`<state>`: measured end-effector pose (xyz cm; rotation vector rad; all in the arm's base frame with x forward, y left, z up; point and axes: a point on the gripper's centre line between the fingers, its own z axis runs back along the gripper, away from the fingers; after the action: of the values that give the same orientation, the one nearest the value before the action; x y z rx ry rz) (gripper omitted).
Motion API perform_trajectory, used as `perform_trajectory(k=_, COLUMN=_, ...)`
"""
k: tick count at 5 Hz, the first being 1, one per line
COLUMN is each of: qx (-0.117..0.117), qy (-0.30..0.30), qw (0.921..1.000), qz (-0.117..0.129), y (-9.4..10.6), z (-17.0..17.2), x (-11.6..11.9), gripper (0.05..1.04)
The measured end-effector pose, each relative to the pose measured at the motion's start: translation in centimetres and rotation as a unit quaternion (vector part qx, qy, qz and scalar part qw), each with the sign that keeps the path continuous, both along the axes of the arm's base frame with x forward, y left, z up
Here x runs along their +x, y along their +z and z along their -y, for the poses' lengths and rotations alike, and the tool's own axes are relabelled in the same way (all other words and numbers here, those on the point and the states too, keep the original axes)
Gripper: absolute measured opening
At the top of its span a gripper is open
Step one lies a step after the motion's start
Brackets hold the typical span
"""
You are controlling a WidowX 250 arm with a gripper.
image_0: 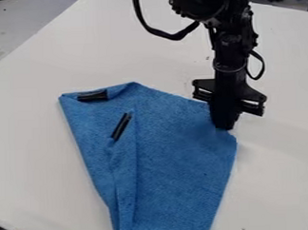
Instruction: Fold the blue cloth on the white table from top right to bottom left
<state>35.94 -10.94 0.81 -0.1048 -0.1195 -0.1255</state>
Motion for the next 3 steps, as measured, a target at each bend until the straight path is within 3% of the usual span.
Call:
perform_trajectory(k=1, qx=0.012, qy=-0.006, qw=0.9999, qz=-0.007, y=0.1, z=-0.3, x=0.0, gripper=0.071)
perform_trajectory(k=2, qx=0.037, qy=0.017, qw=0.9986, qz=-0.034, y=1.1, z=-1.2, x=-0.8, gripper=0.054)
perform_trajectory(k=3, qx=0.049, qy=0.071, qw=0.9961, qz=0.016, y=6.1, z=-2.8, x=-1.6, gripper=0.054)
